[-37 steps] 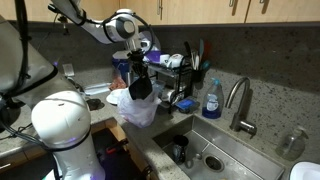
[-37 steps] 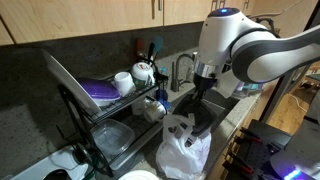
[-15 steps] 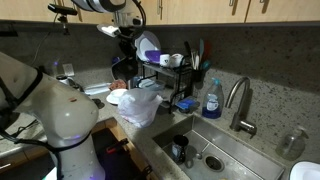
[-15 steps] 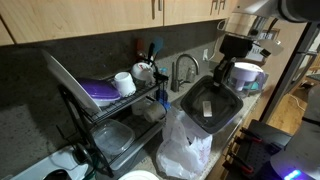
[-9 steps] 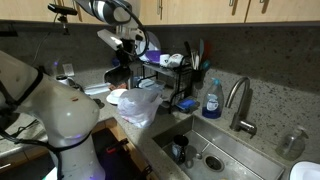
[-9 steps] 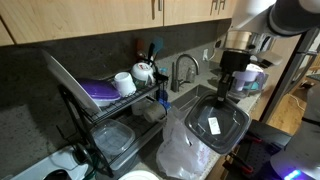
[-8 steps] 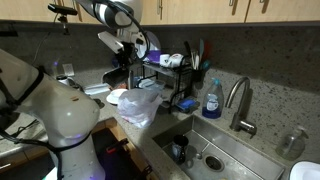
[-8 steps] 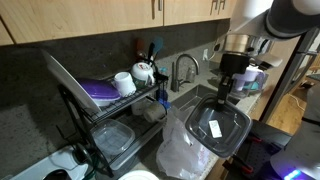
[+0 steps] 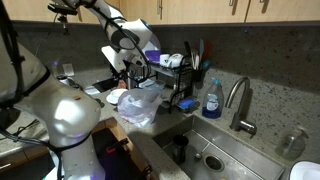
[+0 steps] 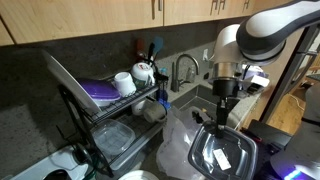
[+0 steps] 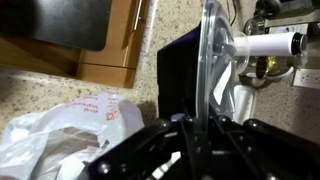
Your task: Move the plastic bag to the right then remove the plastic container from the plastic bag.
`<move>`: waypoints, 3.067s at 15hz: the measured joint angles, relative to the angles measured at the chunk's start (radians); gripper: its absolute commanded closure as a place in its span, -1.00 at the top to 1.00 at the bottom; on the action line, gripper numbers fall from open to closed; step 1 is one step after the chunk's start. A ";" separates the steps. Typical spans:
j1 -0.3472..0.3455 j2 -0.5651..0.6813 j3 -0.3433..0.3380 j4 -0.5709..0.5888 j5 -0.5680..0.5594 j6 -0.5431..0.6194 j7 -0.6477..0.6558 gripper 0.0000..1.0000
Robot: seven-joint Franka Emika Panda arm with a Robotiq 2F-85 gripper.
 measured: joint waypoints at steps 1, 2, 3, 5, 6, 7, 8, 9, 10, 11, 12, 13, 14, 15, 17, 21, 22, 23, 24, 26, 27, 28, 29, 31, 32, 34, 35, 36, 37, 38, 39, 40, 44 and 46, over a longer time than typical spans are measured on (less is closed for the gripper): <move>0.003 0.023 0.007 -0.001 0.035 0.004 -0.031 -0.94; 0.007 0.046 0.015 -0.001 0.069 0.011 -0.063 -0.94; 0.010 0.068 0.026 -0.001 0.100 0.019 -0.091 -0.94; 0.011 0.113 0.054 -0.001 0.154 0.031 -0.144 -0.94; 0.012 0.135 0.070 -0.001 0.176 0.035 -0.165 -0.94; 0.012 0.155 0.085 -0.001 0.196 0.041 -0.184 -0.94; 0.013 0.175 0.100 -0.001 0.217 0.048 -0.204 -0.94; 0.014 0.195 0.115 -0.001 0.237 0.059 -0.225 -0.94; 0.015 0.214 0.130 -0.001 0.257 0.072 -0.246 -0.94; 0.016 0.232 0.143 -0.001 0.275 0.087 -0.267 -0.94; 0.018 0.251 0.155 -0.001 0.291 0.102 -0.289 -0.94; 0.021 0.271 0.166 -0.001 0.305 0.113 -0.311 -0.94; 0.024 0.289 0.175 -0.001 0.317 0.121 -0.331 -0.94; 0.025 0.309 0.185 -0.001 0.327 0.127 -0.351 -0.94; 0.027 0.350 0.201 0.001 0.338 0.134 -0.383 -0.94; 0.028 0.432 0.220 0.010 0.339 0.147 -0.419 -0.94; 0.028 0.452 0.222 0.013 0.339 0.152 -0.420 -0.94; 0.028 0.471 0.223 0.016 0.339 0.158 -0.420 -0.94; 0.028 0.489 0.223 0.020 0.339 0.163 -0.421 -0.94; 0.028 0.523 0.226 0.031 0.339 0.174 -0.421 -0.94; 0.028 0.540 0.228 0.037 0.339 0.185 -0.421 -0.94; 0.028 0.556 0.231 0.042 0.339 0.197 -0.421 -0.94; 0.028 0.573 0.233 0.047 0.339 0.212 -0.421 -0.94; 0.029 0.607 0.236 0.060 0.339 0.245 -0.421 -0.94; 0.030 0.625 0.238 0.066 0.339 0.269 -0.420 -0.94; 0.033 0.656 0.239 0.075 0.339 0.325 -0.418 -0.94; 0.034 0.672 0.240 0.079 0.339 0.353 -0.416 -0.94; 0.036 0.686 0.240 0.082 0.338 0.378 -0.415 -0.94; 0.036 0.700 0.240 0.086 0.338 0.399 -0.414 -0.94; 0.036 0.714 0.241 0.090 0.338 0.418 -0.414 -0.94; 0.037 0.728 0.242 0.095 0.338 0.432 -0.414 -0.94; 0.037 0.739 0.242 0.102 0.338 0.436 -0.413 -0.94; 0.037 0.766 0.248 0.133 0.336 0.436 -0.412 -0.94; 0.038 0.778 0.252 0.147 0.335 0.436 -0.412 -0.94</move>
